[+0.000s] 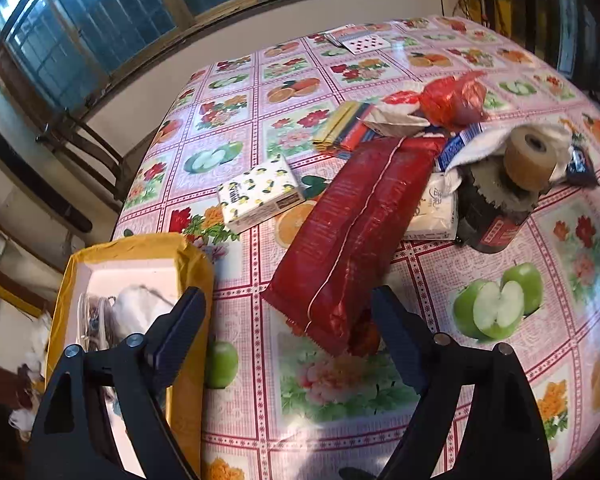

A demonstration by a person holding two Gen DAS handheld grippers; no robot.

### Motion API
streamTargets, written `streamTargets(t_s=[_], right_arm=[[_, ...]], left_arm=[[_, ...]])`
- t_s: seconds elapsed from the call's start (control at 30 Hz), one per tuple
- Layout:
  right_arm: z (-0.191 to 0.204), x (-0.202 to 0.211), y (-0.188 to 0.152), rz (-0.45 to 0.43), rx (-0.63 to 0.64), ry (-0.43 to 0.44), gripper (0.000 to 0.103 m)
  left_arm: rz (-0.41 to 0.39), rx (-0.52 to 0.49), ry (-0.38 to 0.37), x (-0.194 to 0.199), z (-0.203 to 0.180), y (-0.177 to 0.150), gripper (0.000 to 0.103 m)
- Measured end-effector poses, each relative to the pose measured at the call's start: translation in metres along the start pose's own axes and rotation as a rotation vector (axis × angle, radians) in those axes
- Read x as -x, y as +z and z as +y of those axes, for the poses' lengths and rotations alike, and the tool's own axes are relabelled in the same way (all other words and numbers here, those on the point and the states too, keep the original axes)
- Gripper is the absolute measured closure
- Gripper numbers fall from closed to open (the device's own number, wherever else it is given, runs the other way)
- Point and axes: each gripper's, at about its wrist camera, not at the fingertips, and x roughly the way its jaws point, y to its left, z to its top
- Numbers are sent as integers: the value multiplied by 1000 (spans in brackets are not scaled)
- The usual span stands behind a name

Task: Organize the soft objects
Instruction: 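Grasp the red foil bag with left tool while right tool grasps black snack packet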

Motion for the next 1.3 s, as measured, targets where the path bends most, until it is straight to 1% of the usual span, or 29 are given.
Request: streamTargets(t_s=[0.1, 0.17, 0.27, 0.37, 0.43, 0.47, 0.53, 0.57, 0.6, 0.63, 0.67, 0.7, 0.73, 0.77, 0.8, 0.87, 0.93, 0.97, 1.03, 1.07, 1.13, 1.17, 1.2, 1.23, 1.27, 1.3], right_arm=[[-25, 12, 5, -22, -41, -24, 25], [-44, 19, 8, -36, -74, -40, 24], [-66, 27, 13, -50, -112, -60, 24], [-92, 34, 16, -64, -169, -76, 24], [-107, 36, 18, -63, -220, -61, 23], [-115, 37, 18, -62, -249, -49, 23], [-127, 39, 17, -51, -289, -30, 21], [-131, 39, 16, -45, -308, -19, 20], [-133, 39, 16, -35, -314, -27, 20], [-131, 38, 18, -12, -287, -61, 20], [-127, 37, 22, 15, -230, -113, 20], [-122, 35, 25, 41, -166, -162, 19], [-119, 33, 27, 65, -104, -202, 19], [-116, 30, 31, 87, -29, -250, 19], [-114, 25, 33, 113, 51, -292, 18], [-109, 14, 37, 188, 237, -373, 18], [-109, 3, 36, 261, 392, -423, 18], [-114, -2, 35, 284, 428, -430, 18], [-119, -11, 36, 342, 466, -401, 17], [-121, -17, 35, 370, 495, -404, 16], [-122, -29, 33, 414, 567, -444, 15], [-123, -36, 31, 436, 611, -473, 15], [-124, -42, 29, 451, 640, -490, 15], [-126, -48, 27, 471, 657, -489, 15], [-128, -53, 26, 483, 654, -484, 19], [-131, -58, 24, 499, 634, -488, 28]], left_arm=[[4, -25, 20, -14, -9, 4, 18], [3, -40, 70, -22, -14, 7, 18], [-1, -63, 100, -30, -19, 11, 18], [-14, -101, 108, -34, -26, 13, 18], [-2, -117, 120, -41, -30, 14, 17], [-23, -113, 119, -40, -29, 14, 18], [-12, -83, 83, -42, -23, 17, 18], [1, -48, 40, -43, -17, 19, 18], [21, -10, -26, -45, -12, 20, 18], [46, 32, -99, -48, -6, 21, 18], [70, 72, -150, -51, 0, 22, 18], [79, 91, -149, -52, 2, 22, 18], [82, 92, -138, -53, 3, 22, 18], [90, 92, -145, -54, 3, 22, 19], [97, 102, -158, -54, 4, 22, 19], [112, 113, -171, -55, 7, 23, 24], [126, 115, -188, -55, 9, 24, 25], [131, 118, -197, -56, 10, 25, 27], [137, 115, -201, -57, 11, 26, 30], [139, 112, -204, -57, 11, 26, 31], [145, 111, -206, -58, 12, 28, 34], [150, 108, -201, -58, 12, 29, 38], [152, 108, -200, -58, 13, 30, 40], [153, 114, -206, -58, 14, 31, 42], [154, 120, -212, -58, 16, 31, 45], [153, 125, -217, -57, 18, 31, 47]])
